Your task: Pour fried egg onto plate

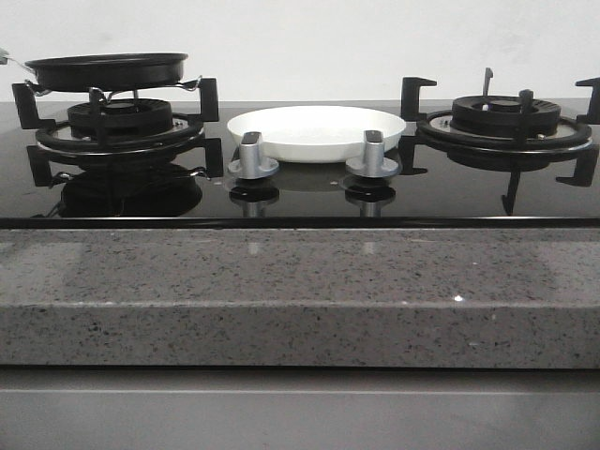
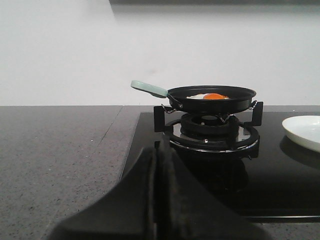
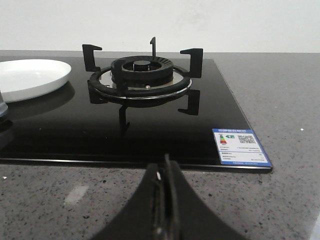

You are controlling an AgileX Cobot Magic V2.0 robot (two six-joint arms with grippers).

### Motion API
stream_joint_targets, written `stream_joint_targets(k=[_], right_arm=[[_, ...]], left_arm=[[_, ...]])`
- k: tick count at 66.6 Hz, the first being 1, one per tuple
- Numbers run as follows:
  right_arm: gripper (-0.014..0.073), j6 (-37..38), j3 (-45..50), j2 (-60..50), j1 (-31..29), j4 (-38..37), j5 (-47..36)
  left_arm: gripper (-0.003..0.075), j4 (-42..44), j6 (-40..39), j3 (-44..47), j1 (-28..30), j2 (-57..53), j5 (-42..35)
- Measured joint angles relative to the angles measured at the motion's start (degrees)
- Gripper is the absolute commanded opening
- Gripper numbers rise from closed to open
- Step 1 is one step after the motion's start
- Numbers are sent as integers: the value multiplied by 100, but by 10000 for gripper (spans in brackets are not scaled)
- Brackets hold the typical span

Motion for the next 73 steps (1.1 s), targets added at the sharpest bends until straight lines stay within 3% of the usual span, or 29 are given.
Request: stream_joint_targets(k=[31, 40, 53, 73], right_arm=[[-109, 0, -21, 0, 0, 93, -285], [-109, 0, -529, 0, 0, 274, -208], [-109, 0, -1672, 48, 0, 309, 152], [-109, 0, -3440, 1218, 0, 309, 1139]], left_arm=[[-20, -45, 0, -24, 0, 0, -292], [-20, -118, 0, -409, 0, 0, -149], [-20, -139, 0, -1805, 0, 112, 845], [-20, -139, 0, -3874, 0, 1467, 2674]])
